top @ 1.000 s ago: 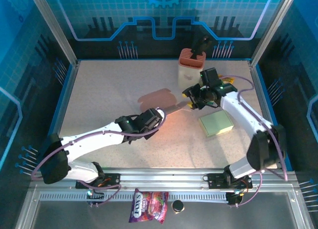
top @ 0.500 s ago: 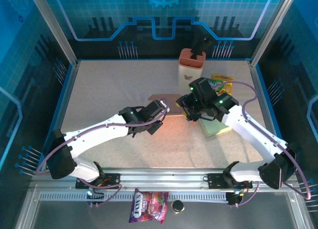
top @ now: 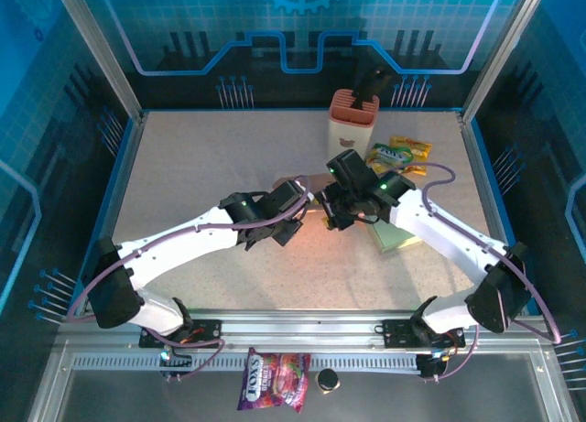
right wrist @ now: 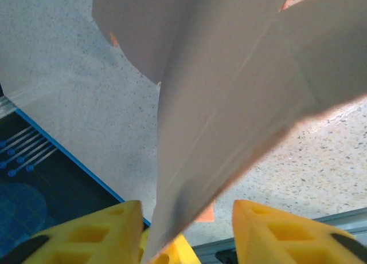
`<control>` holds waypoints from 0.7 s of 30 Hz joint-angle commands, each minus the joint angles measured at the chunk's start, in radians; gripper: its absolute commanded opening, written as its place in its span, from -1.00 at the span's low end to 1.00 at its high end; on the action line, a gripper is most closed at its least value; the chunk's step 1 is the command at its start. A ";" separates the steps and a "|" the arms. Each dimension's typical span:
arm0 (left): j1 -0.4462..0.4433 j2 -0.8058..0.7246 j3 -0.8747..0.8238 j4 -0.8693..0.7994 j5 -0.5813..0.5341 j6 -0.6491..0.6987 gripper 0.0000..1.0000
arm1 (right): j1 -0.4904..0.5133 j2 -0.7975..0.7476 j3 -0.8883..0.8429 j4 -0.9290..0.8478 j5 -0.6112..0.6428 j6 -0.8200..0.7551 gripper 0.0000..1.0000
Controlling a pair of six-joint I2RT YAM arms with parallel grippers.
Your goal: Fold the paper box
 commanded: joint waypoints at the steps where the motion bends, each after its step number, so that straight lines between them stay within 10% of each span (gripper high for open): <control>1: 0.003 0.012 0.037 -0.022 0.021 -0.024 -1.00 | -0.003 0.037 0.045 0.006 0.020 0.020 -0.22; 21: 0.003 0.034 0.061 -0.016 0.025 -0.009 -1.00 | -0.036 0.065 0.072 0.007 -0.007 -0.006 -0.57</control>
